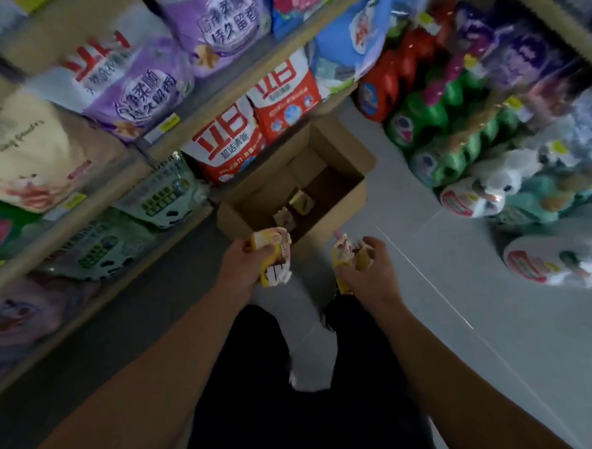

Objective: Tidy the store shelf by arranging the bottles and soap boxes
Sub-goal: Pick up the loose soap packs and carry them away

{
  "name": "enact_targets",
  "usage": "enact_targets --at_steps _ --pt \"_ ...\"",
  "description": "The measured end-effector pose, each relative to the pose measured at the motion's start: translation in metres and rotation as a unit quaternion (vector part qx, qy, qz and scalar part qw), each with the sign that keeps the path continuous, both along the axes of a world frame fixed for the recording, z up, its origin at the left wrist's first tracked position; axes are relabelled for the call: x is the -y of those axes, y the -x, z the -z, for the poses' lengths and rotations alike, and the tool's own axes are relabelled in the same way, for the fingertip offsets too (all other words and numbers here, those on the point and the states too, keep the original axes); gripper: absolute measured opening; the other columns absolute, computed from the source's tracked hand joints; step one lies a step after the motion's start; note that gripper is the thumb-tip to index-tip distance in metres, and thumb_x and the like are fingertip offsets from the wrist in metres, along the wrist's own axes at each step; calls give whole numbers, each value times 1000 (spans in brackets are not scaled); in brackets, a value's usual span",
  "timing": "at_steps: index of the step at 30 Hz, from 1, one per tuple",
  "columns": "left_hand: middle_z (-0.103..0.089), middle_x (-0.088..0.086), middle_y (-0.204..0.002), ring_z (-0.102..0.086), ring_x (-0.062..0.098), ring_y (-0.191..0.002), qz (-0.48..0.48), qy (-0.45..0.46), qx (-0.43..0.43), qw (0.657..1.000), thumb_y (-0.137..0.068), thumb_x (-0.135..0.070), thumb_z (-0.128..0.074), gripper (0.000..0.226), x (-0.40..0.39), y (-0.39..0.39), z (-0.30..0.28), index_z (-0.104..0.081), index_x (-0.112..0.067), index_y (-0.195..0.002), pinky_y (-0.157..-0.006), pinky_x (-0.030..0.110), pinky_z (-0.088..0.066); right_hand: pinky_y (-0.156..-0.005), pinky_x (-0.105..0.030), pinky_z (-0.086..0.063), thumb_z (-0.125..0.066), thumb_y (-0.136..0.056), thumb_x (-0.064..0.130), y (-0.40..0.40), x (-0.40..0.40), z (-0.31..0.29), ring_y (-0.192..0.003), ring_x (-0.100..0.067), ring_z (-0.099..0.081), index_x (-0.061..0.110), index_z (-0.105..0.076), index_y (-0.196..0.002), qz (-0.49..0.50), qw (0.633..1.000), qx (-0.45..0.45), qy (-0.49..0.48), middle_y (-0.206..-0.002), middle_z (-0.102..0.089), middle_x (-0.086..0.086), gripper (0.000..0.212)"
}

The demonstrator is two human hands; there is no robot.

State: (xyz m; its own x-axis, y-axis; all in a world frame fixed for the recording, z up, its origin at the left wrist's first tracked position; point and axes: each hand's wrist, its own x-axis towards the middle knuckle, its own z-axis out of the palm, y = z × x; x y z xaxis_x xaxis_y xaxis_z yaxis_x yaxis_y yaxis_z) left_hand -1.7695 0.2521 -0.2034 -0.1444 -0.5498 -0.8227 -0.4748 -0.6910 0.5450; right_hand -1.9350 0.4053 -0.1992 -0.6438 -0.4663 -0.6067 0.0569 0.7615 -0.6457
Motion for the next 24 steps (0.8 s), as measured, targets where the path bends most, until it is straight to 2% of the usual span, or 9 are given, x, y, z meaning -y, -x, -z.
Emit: enact_targets --at_steps 3,6,8,10,13,16,20,22,24 --pt "-64 18 -115 -65 33 -99 -59 28 36 997 -86 -18 -70 36 29 23 87 -59 -4 -117 -86 52 -56 -82 -31 -43 -77 -73 33 34 62 81 -110 -23 -56 22 -41 -141 -102 994 -31 -11 -128 -54 -3 78" --pt "-63 10 -116 -62 26 -98 -70 41 57 995 -86 -21 -69 35 53 39 195 -61 -11 -119 -71 34 -55 -84 -34 -46 -74 -65 36 55 116 181 -114 -28 -55 18 -39 -142 -189 979 -69 -21 -128 -55 -6 86" --pt "-62 8 -121 -61 25 -103 -56 54 66 995 -86 -22 -68 42 66 46 270 -59 -11 -126 -77 33 -54 -91 -43 -49 -71 -62 40 64 145 250 -115 -33 -53 17 -38 -143 -246 963 -101 -29 -127 -55 -9 91" --pt "-60 10 -127 -60 27 -109 -60 62 75 993 -86 -22 -68 47 77 54 341 -55 -10 -129 -86 34 -52 -96 -48 -47 -76 -69 37 73 170 319 -117 -37 -52 13 -37 -144 -307 938 -155 -39 -128 -56 -13 88" --pt "-57 12 -130 -57 29 -112 -79 52 98 991 -87 -20 -66 50 92 70 435 -50 -10 -133 -81 29 -46 -102 -41 -37 -73 -81 36 92 205 414 -120 -34 -51 9 -33 -145 -392 891 -223 -58 -133 -53 -15 81" --pt "-53 12 -135 -55 30 -116 -79 41 100 991 -89 -19 -64 53 106 81 512 -46 -11 -138 -80 30 -44 -103 -43 -36 -62 -89 44 102 231 496 -122 -36 -47 9 -31 -144 -437 862 -242 -86 -136 -48 -16 72" --pt "-47 14 -143 -48 33 -127 -83 41 73 993 -93 -17 -62 55 111 90 570 -42 -8 -143 -93 35 -44 -104 -45 -37 -58 -92 46 96 247 561 -126 -41 -43 10 -29 -147 -461 850 -238 -95 -143 -41 -17 71" --pt "-49 16 -141 -49 33 -127 -73 80 76 991 -91 -16 -65 53 111 94 568 -46 -5 -140 -99 38 -44 -105 -45 -35 -59 -92 47 92 250 567 -130 -40 -39 11 -27 -148 -476 840 -236 -112 -147 -36 -17 74" --pt "-55 16 -135 -54 32 -122 -57 85 83 991 -88 -18 -68 51 115 91 548 -52 -4 -134 -99 37 -46 -106 -47 -36 -63 -86 54 90 252 544 -133 -40 -37 15 -28 -148 -471 843 -225 -131 -147 -36 -14 81"
